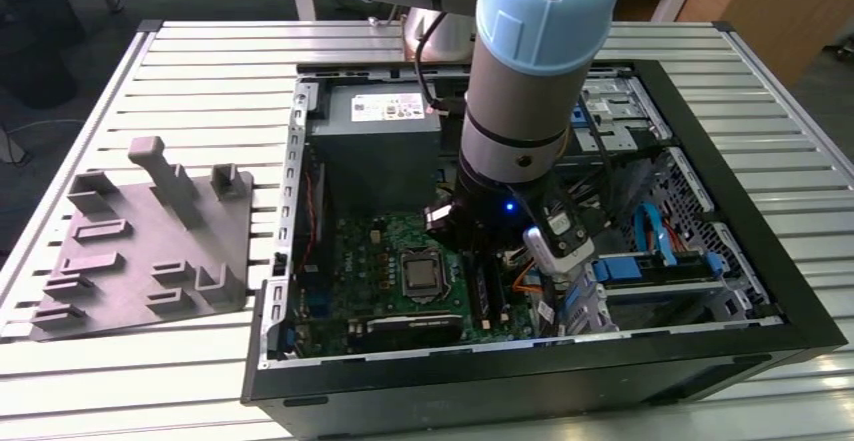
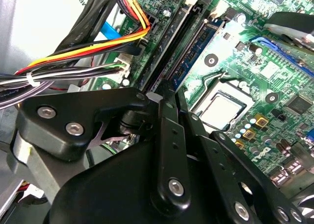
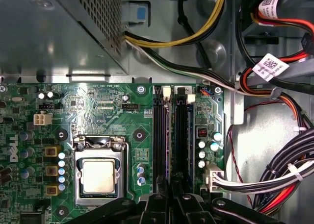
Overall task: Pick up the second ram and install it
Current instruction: 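Insert the second ram into the second slot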
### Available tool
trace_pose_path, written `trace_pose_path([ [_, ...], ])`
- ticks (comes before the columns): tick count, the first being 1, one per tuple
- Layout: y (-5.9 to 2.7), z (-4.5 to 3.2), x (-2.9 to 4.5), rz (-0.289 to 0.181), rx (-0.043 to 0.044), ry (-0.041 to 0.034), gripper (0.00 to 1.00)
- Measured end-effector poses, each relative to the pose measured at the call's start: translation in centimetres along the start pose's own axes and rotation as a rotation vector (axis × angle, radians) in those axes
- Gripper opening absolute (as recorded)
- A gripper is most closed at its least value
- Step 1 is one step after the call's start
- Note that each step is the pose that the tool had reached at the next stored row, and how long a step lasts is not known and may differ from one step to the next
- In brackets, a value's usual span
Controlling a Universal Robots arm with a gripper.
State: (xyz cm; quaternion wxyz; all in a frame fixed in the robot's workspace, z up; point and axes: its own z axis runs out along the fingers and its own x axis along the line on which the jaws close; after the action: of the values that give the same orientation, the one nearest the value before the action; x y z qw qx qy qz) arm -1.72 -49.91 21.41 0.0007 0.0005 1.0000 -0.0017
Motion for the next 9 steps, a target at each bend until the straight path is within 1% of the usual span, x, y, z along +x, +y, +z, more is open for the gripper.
trace_pose_path([
  [3, -0.01, -0.01, 0.00, 0.000, 0.0049, 0.0001, 0.14],
  [9, -0.01, 0.12, 0.00, 0.000, 0.0054, 0.0001, 0.14],
])
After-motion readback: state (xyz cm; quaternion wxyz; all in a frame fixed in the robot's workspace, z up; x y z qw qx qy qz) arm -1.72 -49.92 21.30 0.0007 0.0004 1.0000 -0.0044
